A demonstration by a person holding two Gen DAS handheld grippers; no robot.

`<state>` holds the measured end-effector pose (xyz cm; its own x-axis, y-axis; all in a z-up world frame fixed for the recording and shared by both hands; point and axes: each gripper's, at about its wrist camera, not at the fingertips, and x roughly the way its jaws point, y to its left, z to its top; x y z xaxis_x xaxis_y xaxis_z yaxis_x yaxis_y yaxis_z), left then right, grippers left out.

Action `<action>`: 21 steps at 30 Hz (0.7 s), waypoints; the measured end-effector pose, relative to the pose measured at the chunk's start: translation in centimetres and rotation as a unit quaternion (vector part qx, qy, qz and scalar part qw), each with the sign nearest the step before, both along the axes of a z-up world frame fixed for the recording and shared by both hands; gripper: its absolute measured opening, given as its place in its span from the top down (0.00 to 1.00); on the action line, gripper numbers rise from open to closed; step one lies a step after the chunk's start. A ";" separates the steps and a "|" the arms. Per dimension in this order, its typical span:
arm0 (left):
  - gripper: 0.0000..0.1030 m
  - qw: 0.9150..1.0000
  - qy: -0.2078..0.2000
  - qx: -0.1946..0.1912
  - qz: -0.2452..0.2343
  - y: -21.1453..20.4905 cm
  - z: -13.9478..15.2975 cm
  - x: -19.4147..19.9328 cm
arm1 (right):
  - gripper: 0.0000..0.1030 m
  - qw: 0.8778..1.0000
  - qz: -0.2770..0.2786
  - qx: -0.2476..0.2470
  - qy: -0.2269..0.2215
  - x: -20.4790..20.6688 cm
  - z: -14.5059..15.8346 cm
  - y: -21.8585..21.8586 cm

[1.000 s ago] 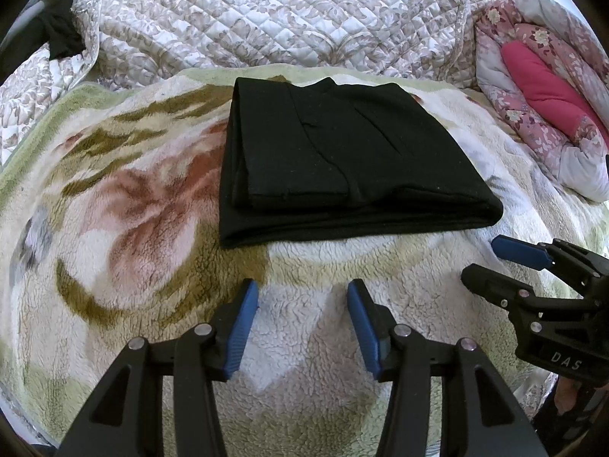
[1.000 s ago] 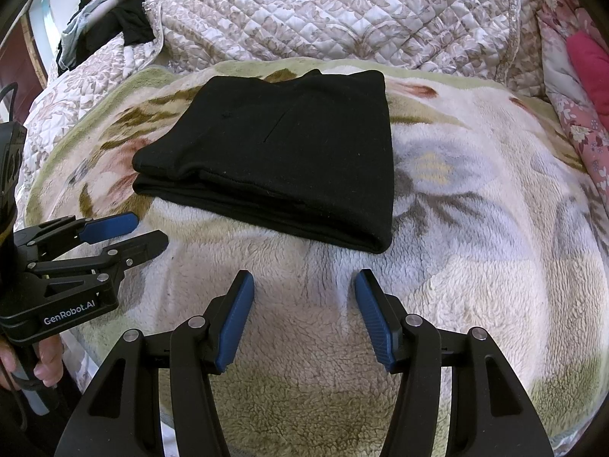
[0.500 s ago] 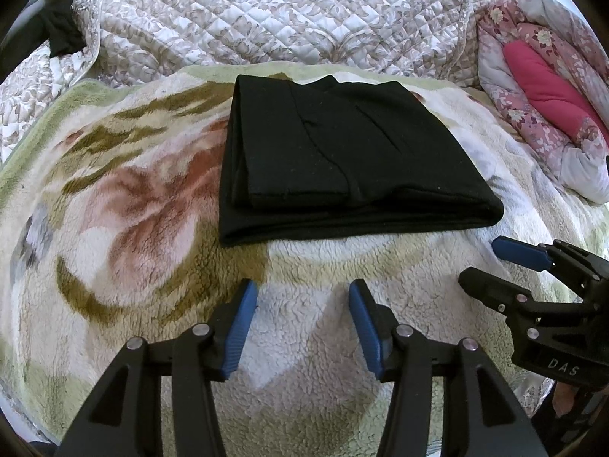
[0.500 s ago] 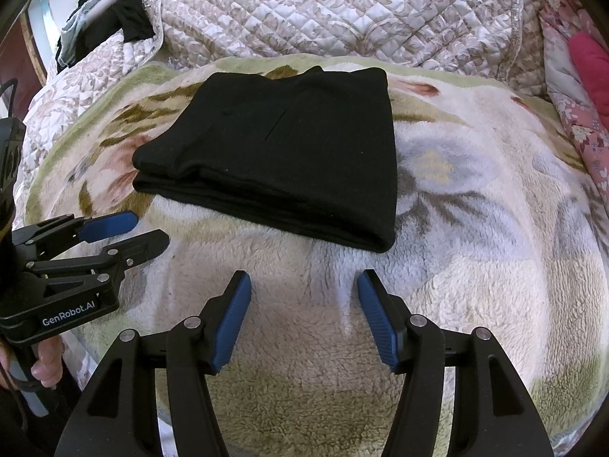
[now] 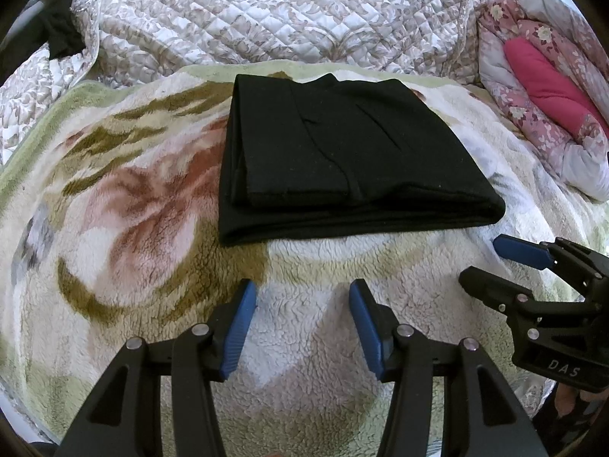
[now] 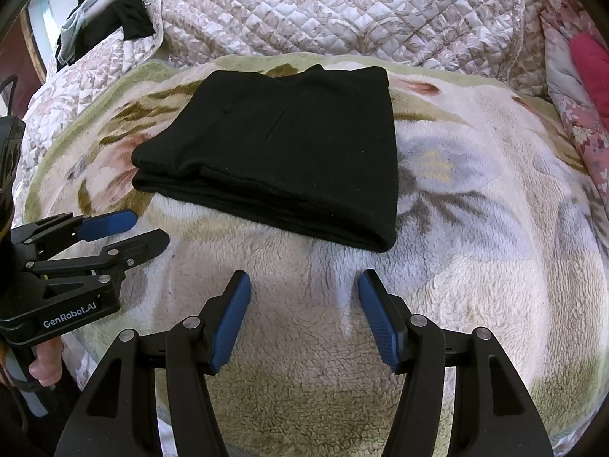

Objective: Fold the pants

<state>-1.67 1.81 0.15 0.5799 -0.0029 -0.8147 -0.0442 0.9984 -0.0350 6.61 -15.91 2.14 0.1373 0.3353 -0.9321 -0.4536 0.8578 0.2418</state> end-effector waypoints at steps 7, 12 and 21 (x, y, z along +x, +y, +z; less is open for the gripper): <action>0.47 1.000 0.000 0.000 0.000 -0.1 0.1 0.1 | 0.42 1.000 0.000 0.000 0.000 0.0 0.0 0.0; 0.47 1.000 0.000 -0.001 0.000 0.1 0.0 -0.1 | 0.42 1.000 0.000 -0.001 0.000 0.0 0.0 0.0; 0.47 1.000 0.001 0.000 -0.001 -0.1 0.0 0.1 | 0.42 1.000 0.001 -0.001 0.000 0.0 0.0 0.1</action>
<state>-1.58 1.75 0.19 0.5780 -0.0042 -0.8160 -0.0427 0.9985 -0.0354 6.64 -15.84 2.15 0.1357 0.3341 -0.9327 -0.4558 0.8569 0.2406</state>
